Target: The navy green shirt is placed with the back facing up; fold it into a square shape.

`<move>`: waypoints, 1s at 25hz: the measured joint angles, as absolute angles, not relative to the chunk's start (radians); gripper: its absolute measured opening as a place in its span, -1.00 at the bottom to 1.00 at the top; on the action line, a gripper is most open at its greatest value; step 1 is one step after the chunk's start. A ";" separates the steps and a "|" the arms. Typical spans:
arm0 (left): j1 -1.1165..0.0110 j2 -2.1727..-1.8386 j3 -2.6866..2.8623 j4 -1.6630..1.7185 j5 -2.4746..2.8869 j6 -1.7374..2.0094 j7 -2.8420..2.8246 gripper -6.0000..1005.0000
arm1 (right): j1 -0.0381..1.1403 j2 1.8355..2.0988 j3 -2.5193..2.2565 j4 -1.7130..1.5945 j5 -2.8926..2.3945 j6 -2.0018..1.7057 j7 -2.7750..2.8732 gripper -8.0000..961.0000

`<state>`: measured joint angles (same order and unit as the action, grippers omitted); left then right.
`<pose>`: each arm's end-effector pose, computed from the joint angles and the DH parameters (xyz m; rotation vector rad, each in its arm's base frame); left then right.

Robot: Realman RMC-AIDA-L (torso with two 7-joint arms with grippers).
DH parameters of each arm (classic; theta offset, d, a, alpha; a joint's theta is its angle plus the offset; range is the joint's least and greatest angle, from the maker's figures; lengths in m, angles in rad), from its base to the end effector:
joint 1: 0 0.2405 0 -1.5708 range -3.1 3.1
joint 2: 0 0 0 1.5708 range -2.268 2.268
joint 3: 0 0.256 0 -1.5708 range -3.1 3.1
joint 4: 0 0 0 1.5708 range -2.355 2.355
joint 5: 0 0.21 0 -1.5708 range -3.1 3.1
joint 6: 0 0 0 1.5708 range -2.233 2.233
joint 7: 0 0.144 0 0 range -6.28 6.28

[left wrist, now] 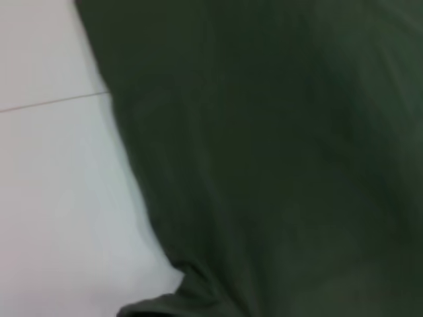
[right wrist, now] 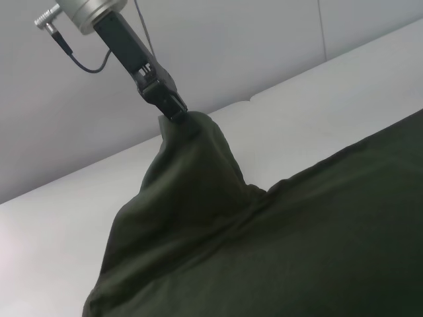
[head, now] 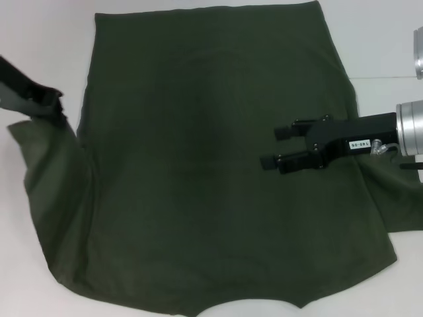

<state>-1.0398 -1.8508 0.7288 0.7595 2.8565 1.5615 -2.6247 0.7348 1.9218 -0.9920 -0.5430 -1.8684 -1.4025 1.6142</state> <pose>-0.1944 0.4502 0.1077 -2.2162 -1.4377 0.3258 0.2183 0.3936 0.0133 -2.8225 0.6738 0.4962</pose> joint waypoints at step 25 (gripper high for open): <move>-1.162 -2.024 0.830 0.546 2.844 1.302 -2.873 -0.79 | 0.733 1.925 -0.988 -0.546 -1.934 -1.363 1.620 0.95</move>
<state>-1.1623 -2.0237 0.8299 0.5456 2.8441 1.3016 -2.8732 0.7327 1.9251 -0.9884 -0.5461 -1.9344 -1.3634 1.6198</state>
